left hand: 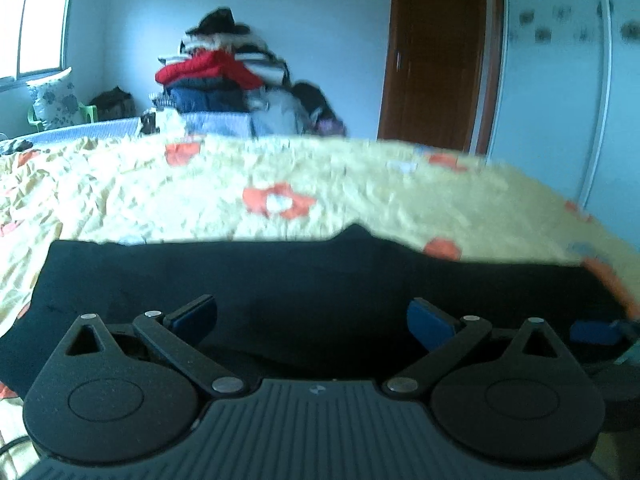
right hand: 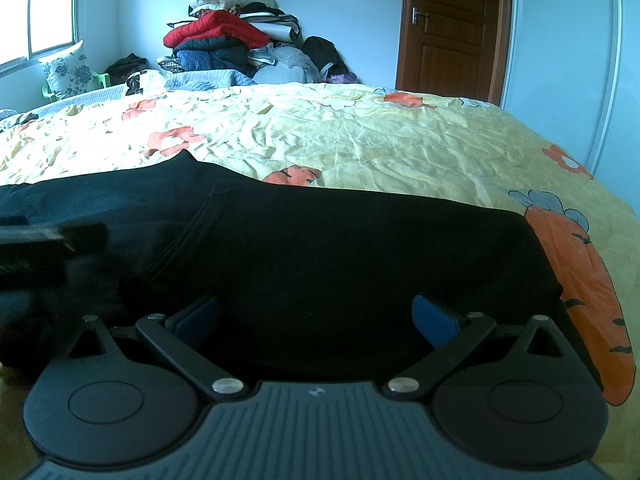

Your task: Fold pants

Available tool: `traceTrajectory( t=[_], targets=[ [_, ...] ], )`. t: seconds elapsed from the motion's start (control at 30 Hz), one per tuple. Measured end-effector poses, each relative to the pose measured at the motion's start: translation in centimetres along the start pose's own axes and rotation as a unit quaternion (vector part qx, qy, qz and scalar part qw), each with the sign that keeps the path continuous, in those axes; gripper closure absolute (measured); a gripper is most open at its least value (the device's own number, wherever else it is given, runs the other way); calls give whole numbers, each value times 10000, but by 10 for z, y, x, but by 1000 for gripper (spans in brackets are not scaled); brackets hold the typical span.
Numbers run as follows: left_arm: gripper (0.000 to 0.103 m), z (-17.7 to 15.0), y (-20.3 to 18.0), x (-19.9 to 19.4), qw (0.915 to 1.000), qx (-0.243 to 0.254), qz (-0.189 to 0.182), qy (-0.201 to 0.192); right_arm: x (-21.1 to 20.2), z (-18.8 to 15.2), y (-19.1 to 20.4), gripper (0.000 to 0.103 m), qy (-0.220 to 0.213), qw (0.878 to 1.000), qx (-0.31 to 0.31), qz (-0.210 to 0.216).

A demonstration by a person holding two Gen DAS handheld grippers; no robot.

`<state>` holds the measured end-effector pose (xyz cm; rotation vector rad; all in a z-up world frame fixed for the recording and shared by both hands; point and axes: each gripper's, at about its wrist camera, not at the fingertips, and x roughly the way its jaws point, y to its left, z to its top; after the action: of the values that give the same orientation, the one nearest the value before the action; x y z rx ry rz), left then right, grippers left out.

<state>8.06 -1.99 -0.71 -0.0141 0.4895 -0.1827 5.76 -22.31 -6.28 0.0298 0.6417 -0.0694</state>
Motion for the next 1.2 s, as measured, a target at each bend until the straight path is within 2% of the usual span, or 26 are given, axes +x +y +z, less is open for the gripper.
traceTrajectory(
  t=[0.13,0.2,0.3,0.5,0.63,0.83,0.9,1.0,1.13,1.2],
  targets=[
    [1,9,3,-8,9997,-226,92,29,0,0,0,0,0,10000,4,2],
    [1,11,5,-15,9997,-139,215,-27,0,0,0,0,0,10000,8,3],
    [1,12,13,-27,9983,-69,558,-124,0,0,0,0,0,10000,9,2],
    [0,15,45,-46,9949,-309,955,-45,0,0,0,0,0,10000,11,2],
    [0,13,67,-63,9888,-268,1465,-120,0,0,0,0,1,10000,12,-3],
    [1,11,107,-74,9706,-495,2351,110,-1,-1,2,0,1,10000,5,-23],
    [1,10,119,-80,9669,-640,2466,169,-1,-1,3,0,-1,10000,-12,-40],
    [0,8,133,-84,9662,-842,2406,378,0,0,1,0,-2,10000,34,5],
    [0,5,142,-87,9636,-869,2492,430,-9,6,-5,0,102,9995,-22,301],
    [0,4,145,-85,9590,-776,2693,423,-28,12,-1,0,-211,9967,-71,778]
  ],
)
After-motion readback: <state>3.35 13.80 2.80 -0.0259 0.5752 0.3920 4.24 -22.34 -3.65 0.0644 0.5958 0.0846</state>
